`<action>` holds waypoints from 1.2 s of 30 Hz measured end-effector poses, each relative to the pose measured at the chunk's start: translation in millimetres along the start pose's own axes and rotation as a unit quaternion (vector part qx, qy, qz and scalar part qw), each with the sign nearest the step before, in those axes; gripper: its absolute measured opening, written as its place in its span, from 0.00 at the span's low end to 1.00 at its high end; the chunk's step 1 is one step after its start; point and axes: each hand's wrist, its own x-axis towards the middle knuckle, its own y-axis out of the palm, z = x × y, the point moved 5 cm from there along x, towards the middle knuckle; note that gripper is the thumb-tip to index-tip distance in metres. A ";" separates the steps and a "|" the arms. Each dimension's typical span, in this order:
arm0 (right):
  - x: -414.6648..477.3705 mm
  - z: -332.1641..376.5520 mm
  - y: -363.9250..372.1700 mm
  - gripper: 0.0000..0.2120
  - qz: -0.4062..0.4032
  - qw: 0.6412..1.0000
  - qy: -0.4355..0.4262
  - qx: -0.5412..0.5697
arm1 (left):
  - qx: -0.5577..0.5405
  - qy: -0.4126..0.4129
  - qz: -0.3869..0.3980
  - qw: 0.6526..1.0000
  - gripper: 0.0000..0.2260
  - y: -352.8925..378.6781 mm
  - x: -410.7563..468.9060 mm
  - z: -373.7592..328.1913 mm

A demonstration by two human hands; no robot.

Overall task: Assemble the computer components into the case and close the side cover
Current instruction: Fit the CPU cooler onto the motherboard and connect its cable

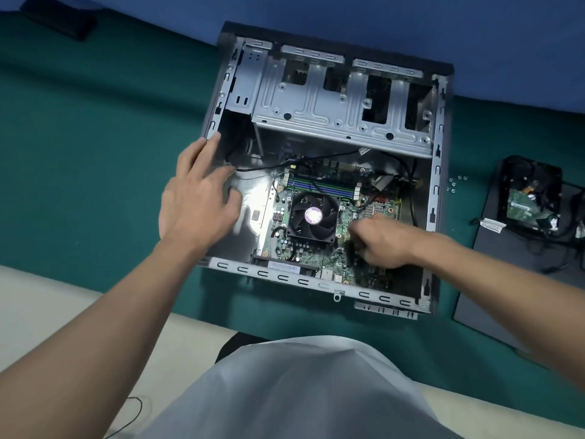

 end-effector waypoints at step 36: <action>17.9 19.4 33.2 0.09 -0.065 0.992 0.082 0.070 | -0.024 -0.017 -0.015 0.999 0.13 0.1 2.0 2.7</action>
